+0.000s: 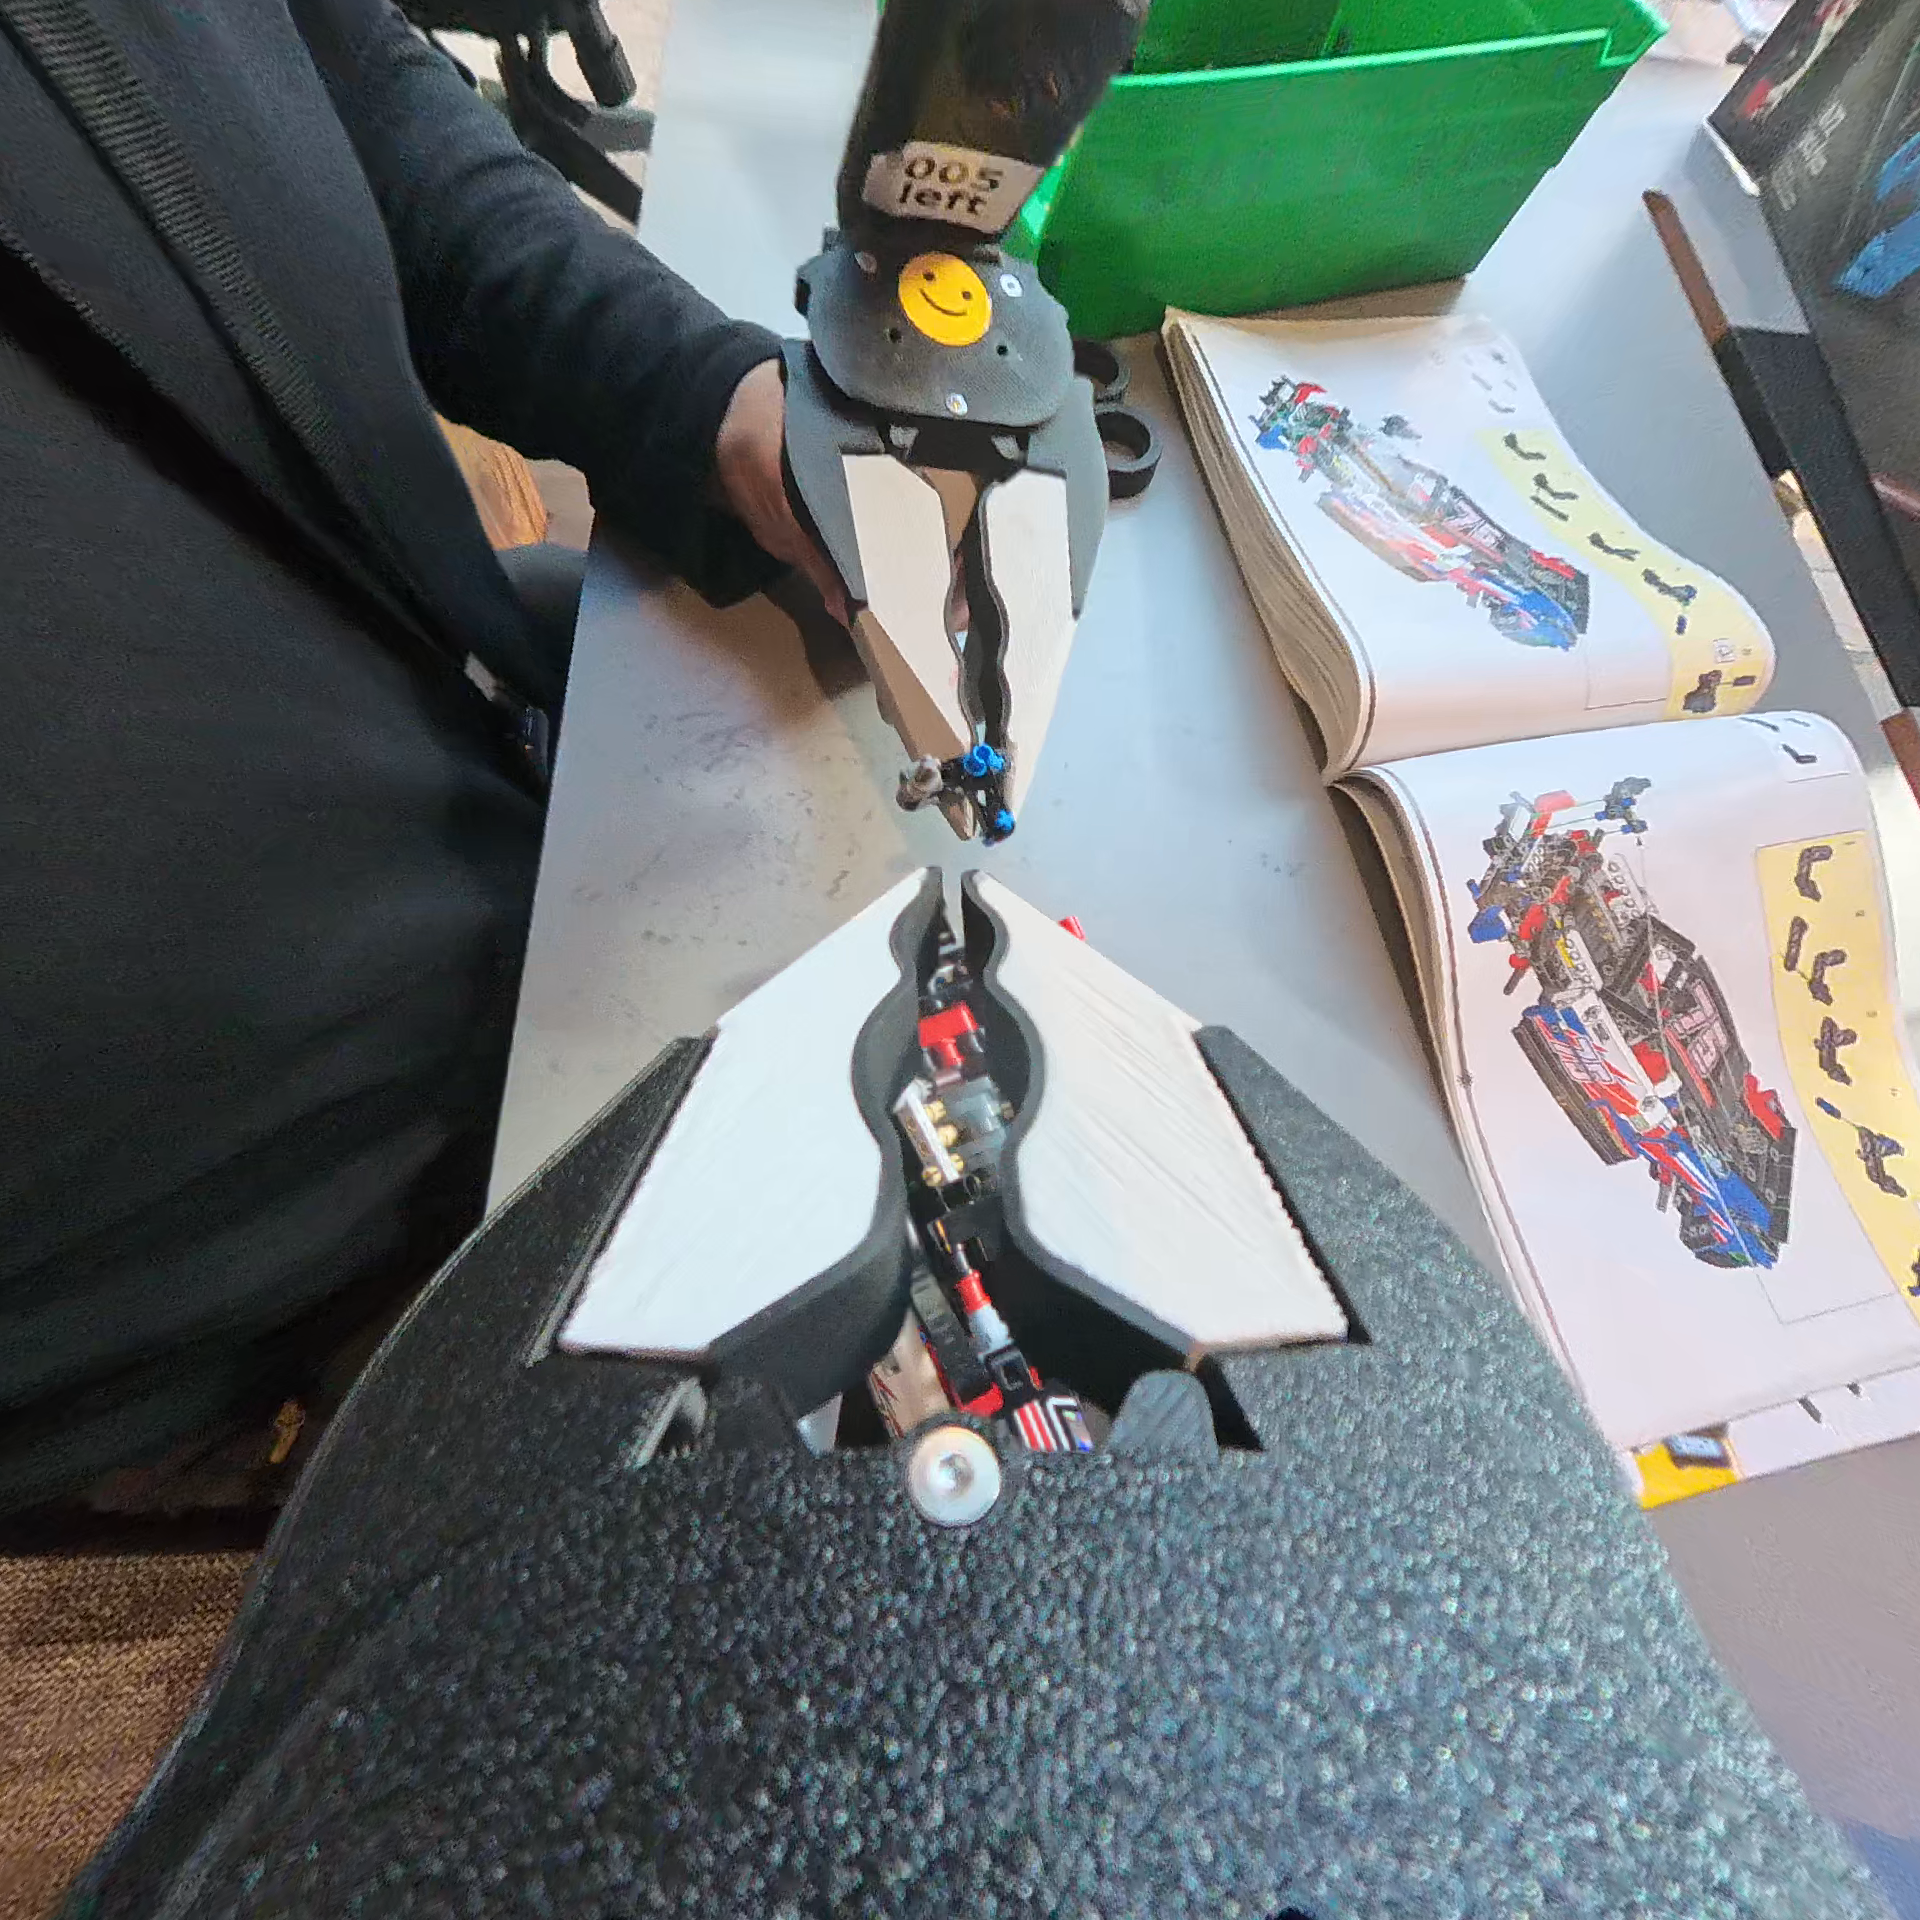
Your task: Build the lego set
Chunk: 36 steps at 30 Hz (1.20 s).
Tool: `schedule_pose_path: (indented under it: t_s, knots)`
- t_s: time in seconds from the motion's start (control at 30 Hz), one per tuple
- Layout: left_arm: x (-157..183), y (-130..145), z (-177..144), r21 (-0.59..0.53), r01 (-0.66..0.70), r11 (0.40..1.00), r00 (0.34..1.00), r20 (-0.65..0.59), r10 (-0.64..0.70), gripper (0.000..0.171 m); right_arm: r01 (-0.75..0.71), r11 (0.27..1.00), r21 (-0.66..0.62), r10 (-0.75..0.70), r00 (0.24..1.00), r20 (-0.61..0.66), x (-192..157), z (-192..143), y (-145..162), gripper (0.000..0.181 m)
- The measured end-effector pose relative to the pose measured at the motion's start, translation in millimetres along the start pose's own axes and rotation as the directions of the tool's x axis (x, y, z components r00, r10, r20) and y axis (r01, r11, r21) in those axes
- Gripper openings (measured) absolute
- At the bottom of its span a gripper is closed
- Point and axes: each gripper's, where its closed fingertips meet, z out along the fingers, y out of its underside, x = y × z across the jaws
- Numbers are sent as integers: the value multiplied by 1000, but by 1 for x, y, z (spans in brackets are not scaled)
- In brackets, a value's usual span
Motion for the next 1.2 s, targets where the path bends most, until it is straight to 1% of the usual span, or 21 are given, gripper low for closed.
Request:
schedule_pose_path:
  t_s: [0.1,0.2,0.27,0.37,0.43,0.5,0.7,0.8,1.07,1.2]
  knots:
    - [1,-1,3,-10,-15,1000,1000,17,15,1,0,1000,-6,0,1000,26,-9,1,3,6]
    - [11,-2,8,-48,-41,998,999,3,41,2,26,999,-21,-26,999,20,-21,3,9,6]
    - [19,-3,11,-53,-40,998,999,4,40,2,46,999,-22,-46,999,13,-30,5,9,6]
    - [35,-2,16,-56,-44,997,999,-14,44,1,115,993,-33,-116,993,-15,-41,8,9,7]
    - [41,1,18,-79,-50,996,999,-12,49,2,173,984,-43,-175,984,-34,-46,11,7,8]
    - [46,1,19,-79,-63,995,998,-20,62,2,208,976,-71,-210,978,-17,-53,14,9,10]
    - [53,1,18,-97,-102,990,995,-21,100,2,245,962,-120,-244,970,23,-60,21,10,10]
    - [52,1,17,-102,-111,989,994,-13,111,2,247,961,-125,-246,969,25,-60,23,8,11]
    - [56,5,16,-131,-120,984,992,-45,115,2,245,961,-133,-244,970,22,-63,25,10,8]
    - [60,9,18,-158,-129,979,991,-62,121,2,267,954,-135,-265,964,33,-68,26,10,8]
